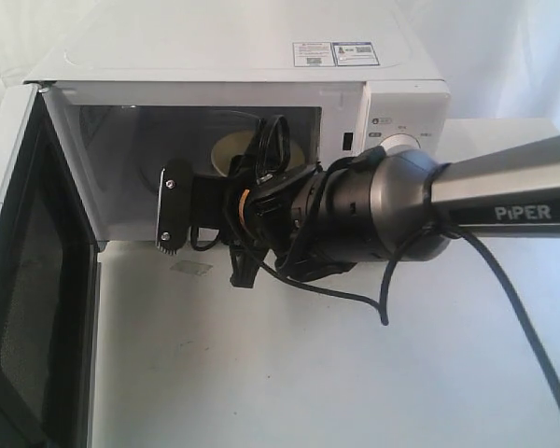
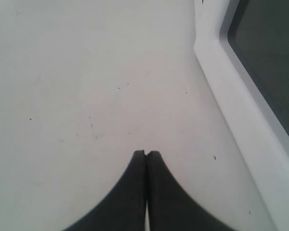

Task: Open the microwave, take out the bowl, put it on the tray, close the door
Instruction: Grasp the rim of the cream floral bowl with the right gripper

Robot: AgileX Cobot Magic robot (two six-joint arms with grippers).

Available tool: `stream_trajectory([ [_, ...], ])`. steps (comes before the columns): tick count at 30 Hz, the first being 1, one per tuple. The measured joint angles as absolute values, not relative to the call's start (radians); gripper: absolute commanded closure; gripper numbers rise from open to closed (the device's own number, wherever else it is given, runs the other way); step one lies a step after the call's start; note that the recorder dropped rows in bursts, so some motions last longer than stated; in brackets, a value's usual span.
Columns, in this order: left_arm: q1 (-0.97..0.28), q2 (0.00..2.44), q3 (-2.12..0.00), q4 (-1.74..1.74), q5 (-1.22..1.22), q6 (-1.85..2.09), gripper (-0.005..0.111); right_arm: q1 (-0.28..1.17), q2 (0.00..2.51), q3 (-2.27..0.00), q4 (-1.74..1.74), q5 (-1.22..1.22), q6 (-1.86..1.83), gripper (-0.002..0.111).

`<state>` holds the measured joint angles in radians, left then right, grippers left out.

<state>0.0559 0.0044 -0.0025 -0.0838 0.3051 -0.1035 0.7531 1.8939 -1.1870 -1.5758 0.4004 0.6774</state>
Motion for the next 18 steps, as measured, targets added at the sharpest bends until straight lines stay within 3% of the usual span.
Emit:
stream_trajectory([
  [18, 0.056, 0.004, -0.003, -0.084, 0.305, -0.103, 0.107, 0.690, 1.945, -1.222, -1.614, 0.381, 0.759, 0.061],
])
